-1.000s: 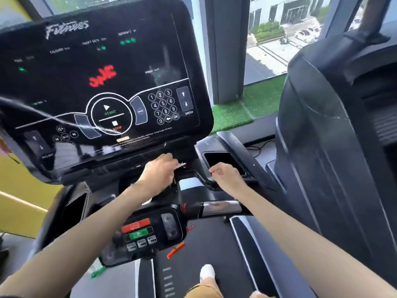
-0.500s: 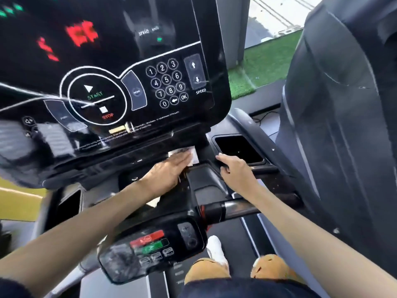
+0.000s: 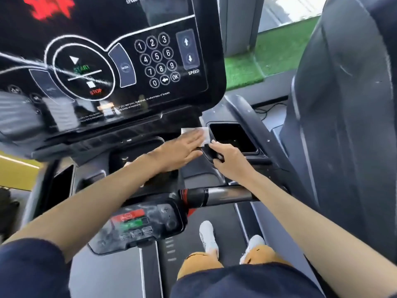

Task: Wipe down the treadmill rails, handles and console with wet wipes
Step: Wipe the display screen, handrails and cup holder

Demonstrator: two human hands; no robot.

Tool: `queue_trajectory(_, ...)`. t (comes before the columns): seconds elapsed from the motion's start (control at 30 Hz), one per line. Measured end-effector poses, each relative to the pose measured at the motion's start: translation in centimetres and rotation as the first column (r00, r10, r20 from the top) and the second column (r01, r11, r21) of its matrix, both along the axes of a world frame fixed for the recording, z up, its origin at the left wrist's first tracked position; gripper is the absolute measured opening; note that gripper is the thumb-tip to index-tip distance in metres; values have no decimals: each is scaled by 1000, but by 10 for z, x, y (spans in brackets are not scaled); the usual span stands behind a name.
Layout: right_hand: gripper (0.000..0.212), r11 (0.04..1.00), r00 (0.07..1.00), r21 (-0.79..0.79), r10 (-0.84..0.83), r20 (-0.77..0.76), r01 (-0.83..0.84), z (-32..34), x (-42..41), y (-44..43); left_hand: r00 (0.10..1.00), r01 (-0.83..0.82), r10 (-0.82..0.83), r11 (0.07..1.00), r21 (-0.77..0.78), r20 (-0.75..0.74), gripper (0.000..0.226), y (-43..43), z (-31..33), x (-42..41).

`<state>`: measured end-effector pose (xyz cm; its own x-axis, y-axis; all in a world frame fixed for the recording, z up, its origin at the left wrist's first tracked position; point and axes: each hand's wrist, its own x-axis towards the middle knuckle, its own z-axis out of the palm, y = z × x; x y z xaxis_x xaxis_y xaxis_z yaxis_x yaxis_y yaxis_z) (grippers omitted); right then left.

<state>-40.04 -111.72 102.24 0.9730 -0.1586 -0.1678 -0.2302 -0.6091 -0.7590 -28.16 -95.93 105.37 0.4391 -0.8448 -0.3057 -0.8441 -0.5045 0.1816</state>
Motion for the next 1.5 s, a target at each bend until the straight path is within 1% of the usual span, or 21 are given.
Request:
queue_trajectory(0.07, 51, 1000, 1000, 23, 3, -9, -3, -2, -4, -3, 999, 25, -25, 1000, 8, -33, 60, 0, 0, 0)
queue_trajectory(0.13, 49, 999, 1000, 35, -14, -12, 14, -4, -8, -7, 999, 27, -26, 999, 47, -32, 63, 28, 3, 6)
queue_trajectory(0.23, 47, 999, 1000, 45, -15, -20, 15, -3, -10, -9, 993, -98, 102, 993, 60, -58, 65, 68, 12, 9)
queue_trajectory(0.33, 46, 999, 1000, 42, 5, -27, -3, -2, -7, -11, 995, -92, 92, 996, 19, -38, 82, 44, 8, 5)
queue_trajectory(0.37, 46, 999, 1000, 49, 8, -29, -6, -2, -6, -12, 998, -53, 54, 999, 12, -19, 81, 27, 4, 3)
queue_trajectory(0.47, 46, 998, 999, 61, 20, -33, -18, -2, -6, -14, 999, 22, -23, 999, 30, 29, 59, -2, -1, 0)
queue_trajectory(0.53, 48, 998, 999, 51, 38, -30, -37, -3, -8, -14, 998, 54, -55, 997, 54, 19, 60, 14, 4, 3)
queue_trajectory(0.57, 48, 998, 999, 50, 45, -30, -43, -3, -9, -14, 999, 53, -54, 996, 68, 6, 67, 26, 7, 4)
queue_trajectory(0.63, 48, 998, 998, 41, 56, -32, -55, -1, -8, -14, 1000, -16, 16, 999, 51, -4, 93, 45, 12, 5)
queue_trajectory(0.7, 47, 997, 997, 31, 70, -39, -69, 0, -7, -14, 1000, -30, 31, 999, 44, -1, 103, 38, 9, 1)
queue_trajectory(0.77, 46, 998, 998, 12, 63, -11, -63, 0, -10, -14, 998, 59, -59, 998, 37, -15, 93, 10, 2, -10)
queue_trajectory(0.87, 48, 996, 997, -85, -8, 75, 15, -1, -22, -24, 977, 213, -214, 973, 85, 9, 63, -26, -5, -13)
queue_trajectory(0.9, 48, 992, 996, -114, -46, 73, 54, -2, -26, -31, 975, 218, -221, 972, 86, 32, 60, -32, -4, -9)
queue_trajectory(1.0, 49, 975, 986, -149, -160, 34, 164, -6, -37, -48, 984, 141, -138, 990, -14, 113, 70, -35, -1, 3)
queue_trajectory(1.1, 52, 959, 971, -149, -240, 18, 240, -7, -46, -57, 971, 203, -196, 978, -44, 134, 48, -41, -5, -21)
queue_trajectory(1.13, 52, 956, 967, -152, -253, 19, 253, -8, -49, -59, 975, 215, -213, 976, -32, 61, 44, -42, -8, -27)
queue_trajectory(1.17, 53, 953, 966, -159, -256, 24, 257, -8, -52, -59, 977, 203, -202, 979, 1, -64, 45, -41, -6, -29)
queue_trajectory(1.23, 54, 951, 966, -171, -255, 33, 257, -9, -58, -61, 974, 166, -147, 981, 102, -175, 47, -37, 4, -18)
queue_trajectory(1.33, 58, 945, 959, -163, -281, 39, 283, -14, -64, -67, 979, 122, -100, 985, 119, -177, 52, -34, 11, -8)
queue_trajectory(1.4, 63, 938, 951, -161, -306, 39, 308, -20, -68, -71, 977, 117, -88, 983, 143, -194, 47, -42, 7, -18)
queue_trajectory(1.5, 70, 926, 942, -176, -333, 40, 335, -27, -74, -75, 975, 97, -73, 990, 107, -210, 43, -79, -10, -45)
